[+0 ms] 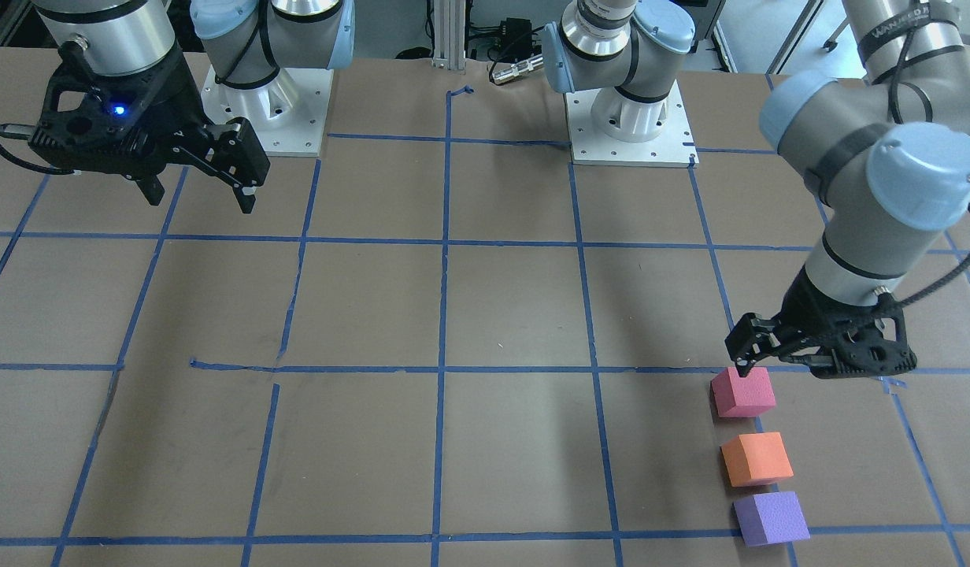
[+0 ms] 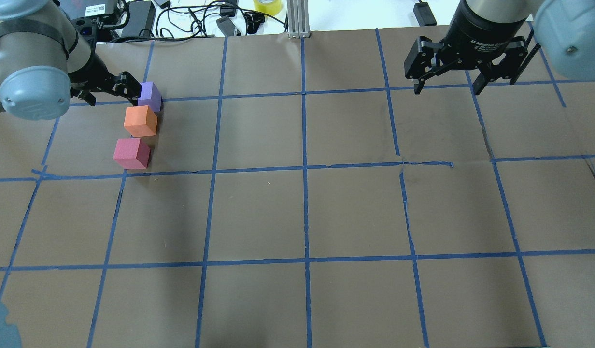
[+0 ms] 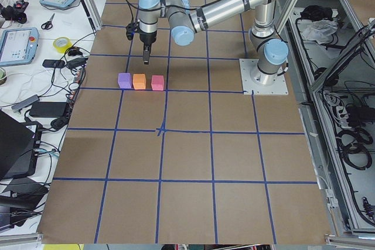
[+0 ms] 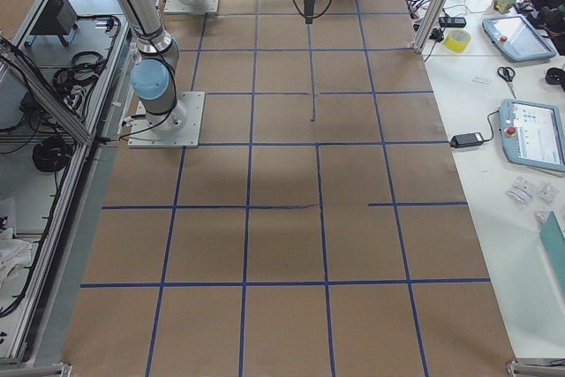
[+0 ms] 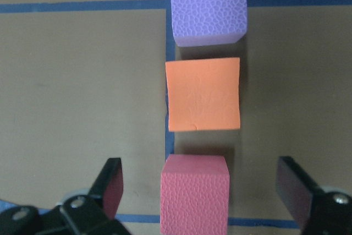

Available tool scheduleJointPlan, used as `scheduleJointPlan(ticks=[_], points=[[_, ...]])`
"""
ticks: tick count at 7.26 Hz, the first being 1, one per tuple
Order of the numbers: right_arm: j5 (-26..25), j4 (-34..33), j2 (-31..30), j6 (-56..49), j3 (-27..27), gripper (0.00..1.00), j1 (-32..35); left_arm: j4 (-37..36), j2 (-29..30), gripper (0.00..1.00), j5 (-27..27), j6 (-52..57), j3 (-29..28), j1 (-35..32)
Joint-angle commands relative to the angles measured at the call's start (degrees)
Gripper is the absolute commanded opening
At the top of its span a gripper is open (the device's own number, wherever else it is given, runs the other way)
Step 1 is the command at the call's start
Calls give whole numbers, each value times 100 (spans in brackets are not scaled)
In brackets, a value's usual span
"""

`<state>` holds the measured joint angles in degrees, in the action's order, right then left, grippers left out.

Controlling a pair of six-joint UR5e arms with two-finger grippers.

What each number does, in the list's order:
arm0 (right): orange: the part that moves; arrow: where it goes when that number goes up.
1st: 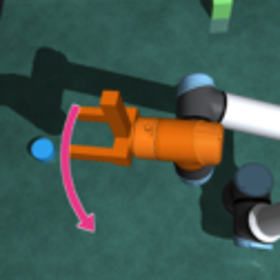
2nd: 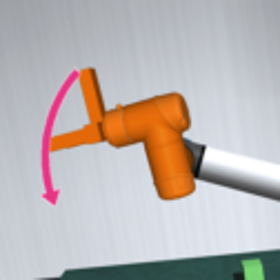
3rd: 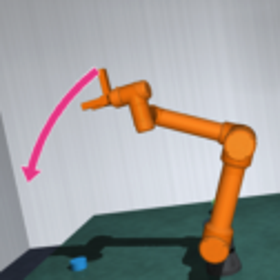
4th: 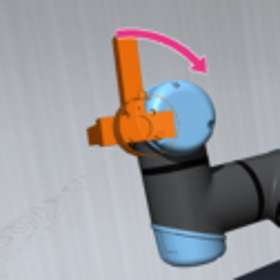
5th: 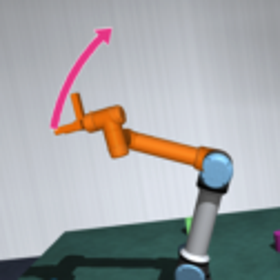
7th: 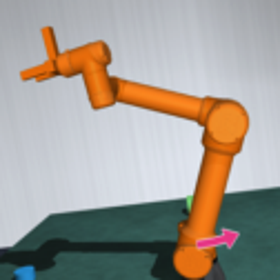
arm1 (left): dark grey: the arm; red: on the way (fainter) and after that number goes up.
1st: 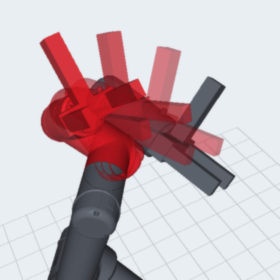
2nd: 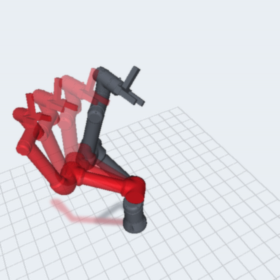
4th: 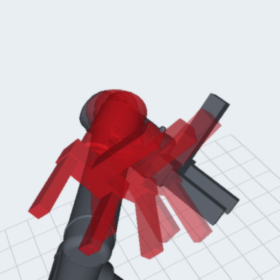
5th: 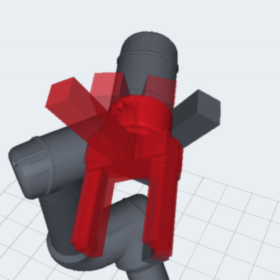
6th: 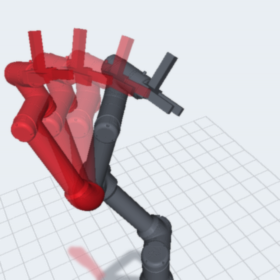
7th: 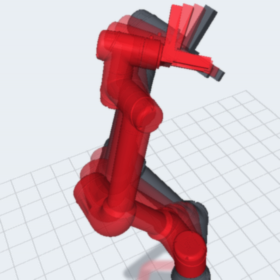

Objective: Arrange blocks in a line

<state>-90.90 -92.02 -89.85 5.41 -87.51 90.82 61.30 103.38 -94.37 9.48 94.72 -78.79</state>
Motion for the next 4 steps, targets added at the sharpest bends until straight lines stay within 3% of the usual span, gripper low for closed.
scheduleJointPlan(ticks=[1,4], points=[[-6,0,-6,4,-3,100,6,250,-379,100,-82,-1050,-76,-792],[2,0,2,-5,-3,100,6,1633,-984,100,-275,-1449,-619,-1365]])
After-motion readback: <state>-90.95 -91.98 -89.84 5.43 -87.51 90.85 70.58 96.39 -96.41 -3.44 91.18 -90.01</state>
